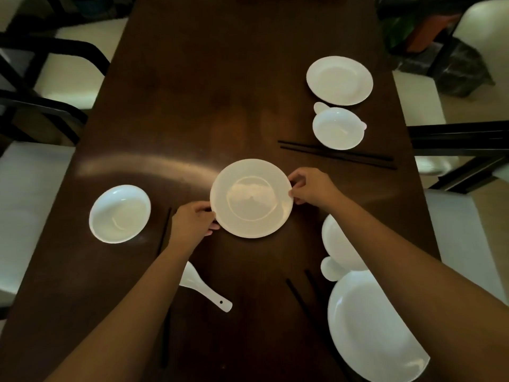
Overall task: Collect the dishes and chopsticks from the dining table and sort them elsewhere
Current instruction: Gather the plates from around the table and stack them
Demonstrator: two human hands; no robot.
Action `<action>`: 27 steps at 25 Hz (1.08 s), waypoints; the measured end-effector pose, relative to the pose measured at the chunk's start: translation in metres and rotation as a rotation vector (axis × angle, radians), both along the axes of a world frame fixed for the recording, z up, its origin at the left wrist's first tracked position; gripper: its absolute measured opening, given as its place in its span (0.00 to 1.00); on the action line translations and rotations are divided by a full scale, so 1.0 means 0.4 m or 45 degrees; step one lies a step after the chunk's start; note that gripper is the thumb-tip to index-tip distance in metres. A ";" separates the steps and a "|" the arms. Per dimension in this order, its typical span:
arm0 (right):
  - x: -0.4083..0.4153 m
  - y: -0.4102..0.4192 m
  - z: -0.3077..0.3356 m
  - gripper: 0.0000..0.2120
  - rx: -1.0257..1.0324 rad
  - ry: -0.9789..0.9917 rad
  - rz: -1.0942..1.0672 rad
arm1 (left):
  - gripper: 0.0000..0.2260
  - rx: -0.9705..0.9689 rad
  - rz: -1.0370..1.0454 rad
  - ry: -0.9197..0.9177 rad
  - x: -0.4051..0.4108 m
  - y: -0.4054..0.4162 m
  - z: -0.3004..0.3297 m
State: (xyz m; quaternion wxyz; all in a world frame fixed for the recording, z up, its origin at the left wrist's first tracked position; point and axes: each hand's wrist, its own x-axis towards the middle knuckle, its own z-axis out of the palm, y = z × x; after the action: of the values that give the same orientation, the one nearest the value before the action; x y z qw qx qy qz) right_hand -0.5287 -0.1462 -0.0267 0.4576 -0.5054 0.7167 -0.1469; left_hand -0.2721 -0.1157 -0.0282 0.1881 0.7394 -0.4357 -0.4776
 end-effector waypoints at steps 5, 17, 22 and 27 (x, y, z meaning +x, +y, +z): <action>-0.049 0.096 0.097 0.13 -0.248 0.167 -0.034 | 0.13 -0.441 -0.379 -0.480 -0.028 0.059 0.077; -0.170 0.791 0.074 0.25 -0.285 0.885 -0.025 | 0.26 -0.894 -1.635 -0.520 -0.272 0.464 0.062; -0.198 0.859 0.007 0.22 -0.084 0.679 -0.370 | 0.23 -0.713 -1.680 -0.503 -0.328 0.493 0.022; -0.201 0.847 -0.006 0.19 -0.111 0.401 -0.548 | 0.19 -0.494 -1.261 -0.212 -0.353 0.509 0.003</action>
State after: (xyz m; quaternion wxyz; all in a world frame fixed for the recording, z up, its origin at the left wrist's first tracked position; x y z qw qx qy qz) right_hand -0.6092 0.1926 -0.0292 0.2764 -0.3772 0.8630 -0.1910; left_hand -0.4131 0.0880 -0.0271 0.0383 0.4325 -0.8260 -0.3595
